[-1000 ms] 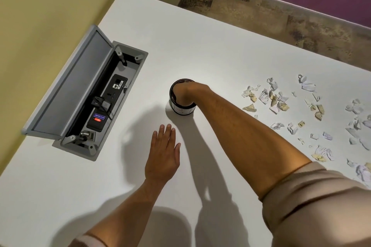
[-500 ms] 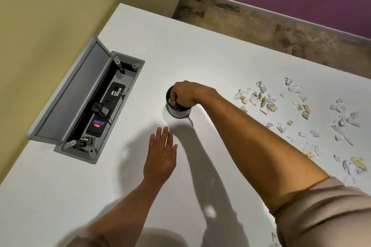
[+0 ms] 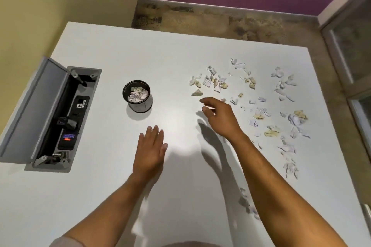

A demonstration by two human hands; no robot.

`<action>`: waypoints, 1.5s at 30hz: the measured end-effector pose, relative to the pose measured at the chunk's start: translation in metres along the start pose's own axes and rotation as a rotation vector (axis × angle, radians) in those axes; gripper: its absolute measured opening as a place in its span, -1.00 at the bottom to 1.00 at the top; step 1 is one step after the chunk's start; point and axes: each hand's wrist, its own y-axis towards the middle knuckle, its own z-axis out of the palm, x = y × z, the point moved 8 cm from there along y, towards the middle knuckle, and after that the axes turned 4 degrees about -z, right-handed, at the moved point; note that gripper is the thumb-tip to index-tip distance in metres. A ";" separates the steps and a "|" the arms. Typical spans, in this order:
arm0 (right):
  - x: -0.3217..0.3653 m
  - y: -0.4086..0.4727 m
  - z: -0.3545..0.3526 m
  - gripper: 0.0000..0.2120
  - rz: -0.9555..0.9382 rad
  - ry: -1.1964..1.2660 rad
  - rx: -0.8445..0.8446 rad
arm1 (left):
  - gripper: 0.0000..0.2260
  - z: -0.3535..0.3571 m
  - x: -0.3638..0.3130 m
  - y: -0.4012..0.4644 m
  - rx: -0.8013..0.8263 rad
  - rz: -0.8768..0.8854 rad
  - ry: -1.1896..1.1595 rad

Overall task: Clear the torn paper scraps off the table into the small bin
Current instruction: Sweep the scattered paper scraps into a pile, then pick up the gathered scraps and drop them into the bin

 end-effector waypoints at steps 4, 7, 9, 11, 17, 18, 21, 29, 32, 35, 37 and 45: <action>-0.068 -0.066 -0.026 -0.71 0.110 -0.012 -0.156 | -0.55 0.022 -0.049 -0.021 0.072 0.116 0.012; -0.114 -0.124 -0.040 -0.65 0.186 -0.011 -0.291 | -0.47 0.046 -0.080 -0.042 0.132 0.160 0.017; -0.144 -0.162 -0.046 -0.60 0.221 -0.119 -0.339 | -0.40 0.060 -0.093 -0.058 0.166 0.152 0.004; -0.171 -0.201 -0.051 -0.46 0.243 -0.245 -0.350 | -0.32 0.073 -0.107 -0.076 0.214 0.161 0.043; -0.211 -0.312 -0.040 -0.20 0.398 -0.346 -0.352 | -0.18 0.105 -0.134 -0.117 0.301 0.188 0.204; -0.215 -0.324 -0.034 -0.17 0.429 -0.363 -0.323 | -0.17 0.107 -0.135 -0.118 0.286 0.189 0.222; -0.224 -0.343 -0.009 -0.11 0.488 -0.438 -0.208 | -0.18 0.109 -0.137 -0.119 0.257 0.182 0.234; -0.231 -0.295 0.008 -0.18 0.484 -0.600 -0.242 | -0.19 0.111 -0.139 -0.119 0.231 0.186 0.271; -0.236 -0.265 -0.007 -0.22 0.467 -0.631 -0.288 | -0.20 0.111 -0.139 -0.119 0.221 0.190 0.275; -0.243 -0.242 -0.021 -0.26 0.447 -0.624 -0.298 | -0.20 0.111 -0.141 -0.119 0.229 0.188 0.266; -0.242 -0.233 -0.030 -0.27 0.379 -0.605 -0.305 | -0.20 0.111 -0.140 -0.119 0.243 0.183 0.257; -0.277 -0.251 -0.097 -0.26 0.466 -0.545 -0.488 | -0.46 0.080 -0.163 -0.079 0.057 0.130 0.054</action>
